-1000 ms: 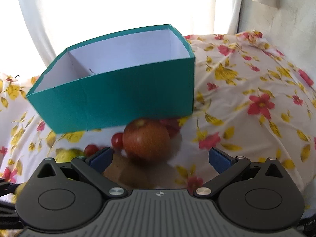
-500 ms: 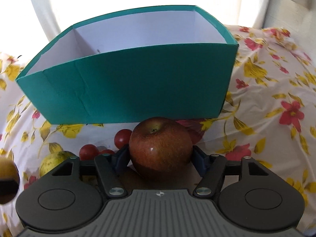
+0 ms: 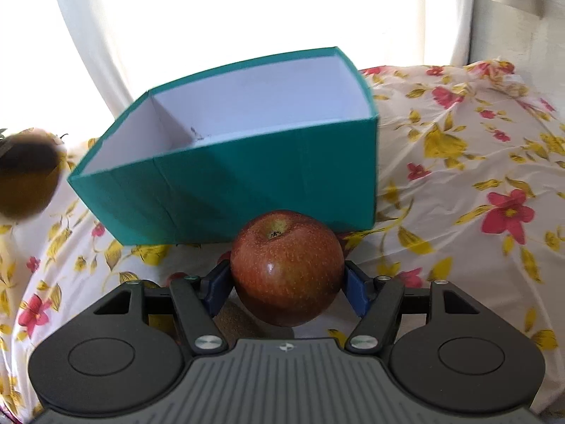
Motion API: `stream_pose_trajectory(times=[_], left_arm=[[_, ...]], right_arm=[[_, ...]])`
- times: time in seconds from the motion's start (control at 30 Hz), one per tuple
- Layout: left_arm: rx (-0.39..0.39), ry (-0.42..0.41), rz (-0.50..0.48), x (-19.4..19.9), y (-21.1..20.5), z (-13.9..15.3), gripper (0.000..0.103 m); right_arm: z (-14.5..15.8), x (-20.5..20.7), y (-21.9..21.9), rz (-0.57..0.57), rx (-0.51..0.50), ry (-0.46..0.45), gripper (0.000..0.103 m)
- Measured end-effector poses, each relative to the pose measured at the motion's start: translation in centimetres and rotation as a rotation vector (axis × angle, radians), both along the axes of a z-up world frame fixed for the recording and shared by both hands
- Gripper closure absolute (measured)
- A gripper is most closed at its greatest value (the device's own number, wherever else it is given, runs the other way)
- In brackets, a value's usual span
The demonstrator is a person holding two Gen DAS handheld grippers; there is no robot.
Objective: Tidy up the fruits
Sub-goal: 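Drop the pear into the teal box with the left tool while the right tool drops the apple in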
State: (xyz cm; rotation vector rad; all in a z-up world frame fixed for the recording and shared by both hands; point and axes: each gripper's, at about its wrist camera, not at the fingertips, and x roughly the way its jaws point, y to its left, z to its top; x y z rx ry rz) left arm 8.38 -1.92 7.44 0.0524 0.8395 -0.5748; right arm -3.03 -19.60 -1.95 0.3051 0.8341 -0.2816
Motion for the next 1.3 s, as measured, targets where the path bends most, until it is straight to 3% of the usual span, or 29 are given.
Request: stream_pose_trajectory(times=[0.1,0.3,0.37,0.53,0.73,0.83,0.9,1.07,1.17,1.23,1.3], left_arm=[[0.061,-0.014,0.033,3.0,-2.6,-1.5,0.034],[0.163,0.040,0.049,6.7,-5.7,-5.7,0.034],[0.189,0.048,0.040,6.9,-6.4,-6.7,0.034],[0.312,-0.026,0.043,6.4,-7.5,-7.6,0.034],[0.358,-0.029,0.059,6.6,-8.0,-7.8,0.034],[0.330,-0.017,0.070,6.7,-7.8,-7.6,0.031],[0.307,0.000,0.074,6.9,-7.5,-7.4,0.021],[0.235,-0.030,0.088,5.2,-6.0,-5.3,0.018],[0.102,-0.077,0.157,2.6,-3.1,-3.0,0.006],[-0.021,-0.068,0.187,0.8,-0.6,-2.1,0.005],[-0.093,-0.030,0.187,-0.8,1.4,-2.0,0.005]], right_arm=[[1.4,-0.9,-0.3,-0.029,0.001,-0.033,0.037],[3.9,-2.2,-0.6,-0.073,-0.026,-0.090,0.037],[4.3,-2.6,-0.9,-0.092,-0.025,-0.104,0.037],[4.8,-2.9,-1.6,-0.125,-0.017,-0.122,0.037],[4.9,-2.5,-1.8,-0.134,-0.017,-0.129,0.037],[5.1,-2.3,-1.8,-0.131,-0.017,-0.133,0.037],[5.2,-2.1,-1.9,-0.128,-0.017,-0.136,0.037],[5.4,-1.5,-2.1,-0.115,-0.022,-0.144,0.037],[5.8,-1.0,-2.3,-0.099,-0.031,-0.152,0.037],[6.1,-0.5,-2.4,-0.087,-0.043,-0.159,0.037],[6.4,0.2,-2.4,-0.073,-0.060,-0.170,0.037]])
